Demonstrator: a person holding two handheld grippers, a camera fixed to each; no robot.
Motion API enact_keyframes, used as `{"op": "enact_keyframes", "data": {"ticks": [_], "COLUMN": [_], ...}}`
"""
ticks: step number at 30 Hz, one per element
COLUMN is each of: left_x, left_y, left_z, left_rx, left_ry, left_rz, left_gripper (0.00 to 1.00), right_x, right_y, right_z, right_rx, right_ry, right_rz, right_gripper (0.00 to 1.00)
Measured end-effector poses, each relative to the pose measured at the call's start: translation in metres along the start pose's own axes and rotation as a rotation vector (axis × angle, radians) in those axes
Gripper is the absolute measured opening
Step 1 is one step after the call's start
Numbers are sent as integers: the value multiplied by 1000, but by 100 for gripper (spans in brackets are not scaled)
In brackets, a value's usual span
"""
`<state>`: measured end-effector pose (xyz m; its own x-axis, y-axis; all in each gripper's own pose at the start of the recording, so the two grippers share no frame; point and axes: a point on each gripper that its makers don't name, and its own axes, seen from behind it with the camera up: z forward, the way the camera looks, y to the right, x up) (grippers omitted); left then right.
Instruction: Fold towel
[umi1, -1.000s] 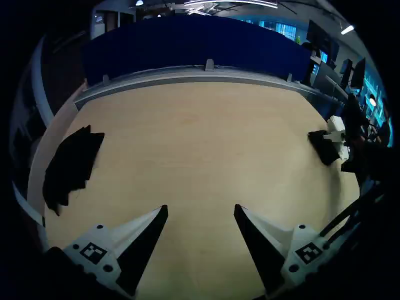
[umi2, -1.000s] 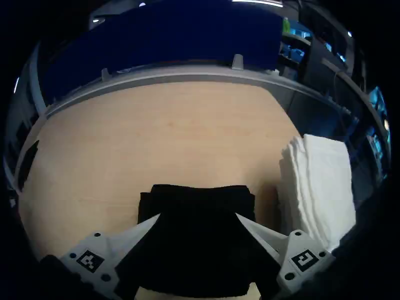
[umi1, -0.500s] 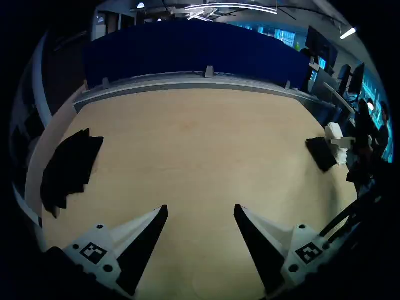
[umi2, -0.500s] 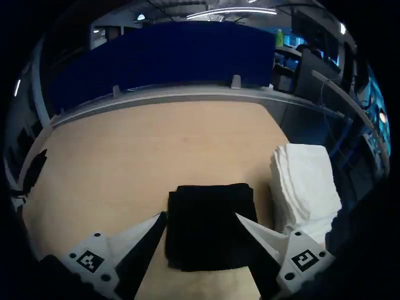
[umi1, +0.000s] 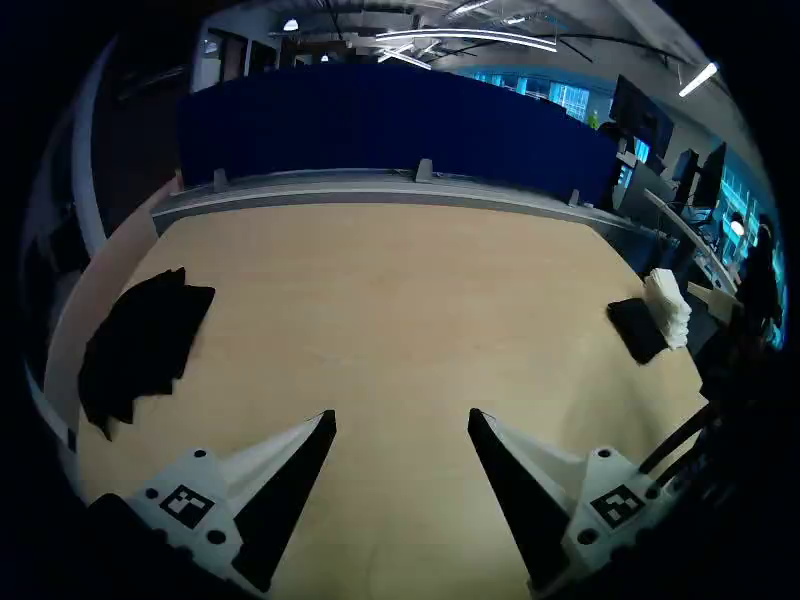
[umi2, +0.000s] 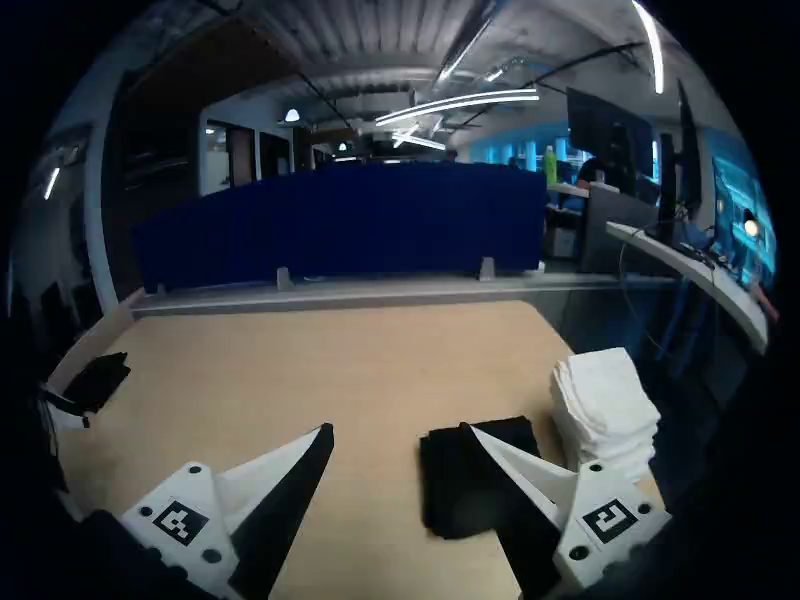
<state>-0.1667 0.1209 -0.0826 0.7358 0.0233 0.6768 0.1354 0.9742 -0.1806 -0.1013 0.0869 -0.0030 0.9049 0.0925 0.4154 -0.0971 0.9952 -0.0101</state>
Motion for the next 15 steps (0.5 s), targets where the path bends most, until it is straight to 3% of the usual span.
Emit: {"op": "enact_keyframes", "data": {"ticks": [8, 15], "left_x": [21, 54], "left_y": [-12, -18], "left_z": [-7, -17], "left_rx": [8, 10], "left_ry": [111, 261], "left_rz": [-11, -26], "left_gripper": [98, 98], "right_x": [25, 38], "right_y": [-56, -91], "right_z": [-36, -49], "right_rx": [18, 23], "right_ry": [132, 169], "right_rz": [5, -8], "right_gripper": [96, 97]}}
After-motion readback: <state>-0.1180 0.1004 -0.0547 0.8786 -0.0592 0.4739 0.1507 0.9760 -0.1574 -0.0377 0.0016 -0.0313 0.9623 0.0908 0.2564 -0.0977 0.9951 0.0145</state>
